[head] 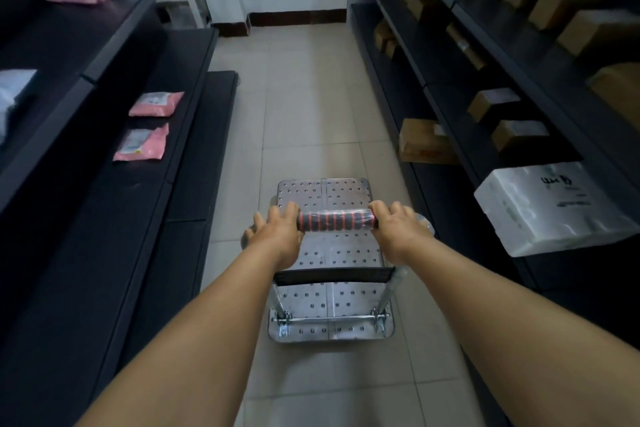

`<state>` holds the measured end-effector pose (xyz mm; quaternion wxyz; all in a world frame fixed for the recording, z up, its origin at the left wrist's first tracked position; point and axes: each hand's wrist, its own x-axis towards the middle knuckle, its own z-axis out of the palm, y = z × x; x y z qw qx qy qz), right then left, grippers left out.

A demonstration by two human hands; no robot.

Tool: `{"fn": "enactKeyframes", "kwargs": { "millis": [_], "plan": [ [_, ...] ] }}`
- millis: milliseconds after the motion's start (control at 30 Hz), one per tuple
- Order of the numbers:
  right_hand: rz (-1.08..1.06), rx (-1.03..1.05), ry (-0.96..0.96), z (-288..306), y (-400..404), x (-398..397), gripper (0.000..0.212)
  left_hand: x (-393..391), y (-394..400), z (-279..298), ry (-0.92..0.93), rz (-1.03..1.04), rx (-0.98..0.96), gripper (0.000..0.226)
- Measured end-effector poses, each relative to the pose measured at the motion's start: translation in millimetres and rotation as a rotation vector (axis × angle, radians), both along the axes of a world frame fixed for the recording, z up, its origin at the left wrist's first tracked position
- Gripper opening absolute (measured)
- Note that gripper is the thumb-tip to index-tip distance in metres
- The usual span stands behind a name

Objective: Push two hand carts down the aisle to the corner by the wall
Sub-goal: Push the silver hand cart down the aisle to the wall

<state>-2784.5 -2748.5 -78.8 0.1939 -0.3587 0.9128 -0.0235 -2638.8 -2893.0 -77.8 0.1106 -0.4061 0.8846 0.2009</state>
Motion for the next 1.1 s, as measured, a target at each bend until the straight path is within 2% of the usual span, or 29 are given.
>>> {"fn": "enactKeyframes", "kwargs": {
  "millis": [267,467,667,1100],
  "plan": [
    [-0.003,-0.006,0.025,-7.2,-115.2,-96.7,0.039,-97.2,-116.8,1.8,0.007,-0.007,0.004,0.029],
    [0.041,0.003,0.019,-2.6,-192.6,-184.0,0.044,-174.1,-190.7,5.1,0.038,-0.024,0.028,0.054],
    [0.033,0.016,0.009,1.8,-264.4,-265.0,0.041,-252.7,-261.7,-2.0,0.090,0.015,0.046,0.042],
    [-0.087,0.023,0.034,-0.8,-451.1,-421.0,0.044,-417.1,-447.7,-11.8,0.075,0.009,0.087,0.044]
  ]
}}
